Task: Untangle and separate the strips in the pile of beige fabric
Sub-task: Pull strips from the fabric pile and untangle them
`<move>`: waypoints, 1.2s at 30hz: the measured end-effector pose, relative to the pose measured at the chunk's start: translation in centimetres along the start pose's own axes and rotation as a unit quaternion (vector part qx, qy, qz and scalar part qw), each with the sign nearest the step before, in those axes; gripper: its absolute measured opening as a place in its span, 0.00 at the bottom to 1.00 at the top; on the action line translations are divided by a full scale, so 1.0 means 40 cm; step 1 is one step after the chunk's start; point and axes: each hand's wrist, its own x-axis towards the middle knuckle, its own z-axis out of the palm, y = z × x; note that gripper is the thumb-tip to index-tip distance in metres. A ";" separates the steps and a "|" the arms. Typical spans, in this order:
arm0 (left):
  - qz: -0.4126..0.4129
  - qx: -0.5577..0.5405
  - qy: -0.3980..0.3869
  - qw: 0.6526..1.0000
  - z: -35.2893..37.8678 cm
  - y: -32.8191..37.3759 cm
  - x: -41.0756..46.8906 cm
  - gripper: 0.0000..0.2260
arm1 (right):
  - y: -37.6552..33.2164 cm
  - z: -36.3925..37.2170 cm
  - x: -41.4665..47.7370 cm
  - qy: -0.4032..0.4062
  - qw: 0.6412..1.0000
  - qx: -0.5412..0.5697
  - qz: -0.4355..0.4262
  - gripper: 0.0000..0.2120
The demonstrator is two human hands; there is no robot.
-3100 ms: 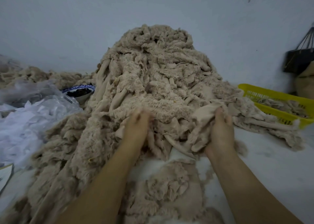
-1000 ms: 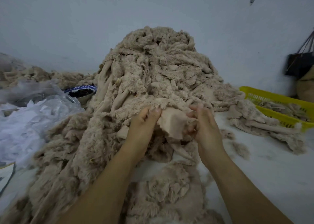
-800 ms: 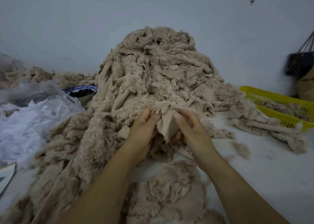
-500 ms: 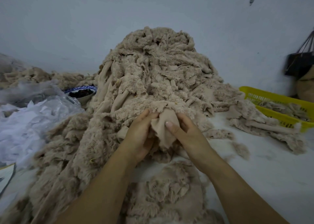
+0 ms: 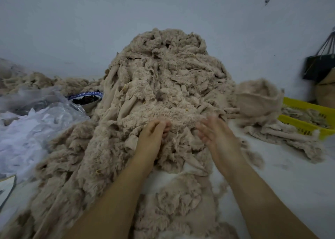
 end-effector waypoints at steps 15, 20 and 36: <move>0.088 0.451 -0.026 0.888 -0.010 -0.025 0.009 0.21 | 0.079 0.032 -0.017 -0.108 0.820 -0.556 -0.075 0.12; 0.285 0.398 0.035 0.872 0.009 0.028 -0.024 0.07 | 0.062 0.046 -0.023 -0.038 0.924 -0.381 -0.016 0.26; 0.327 0.464 -0.054 0.822 0.035 0.038 -0.046 0.26 | 0.011 0.037 -0.006 0.010 0.989 0.114 0.098 0.20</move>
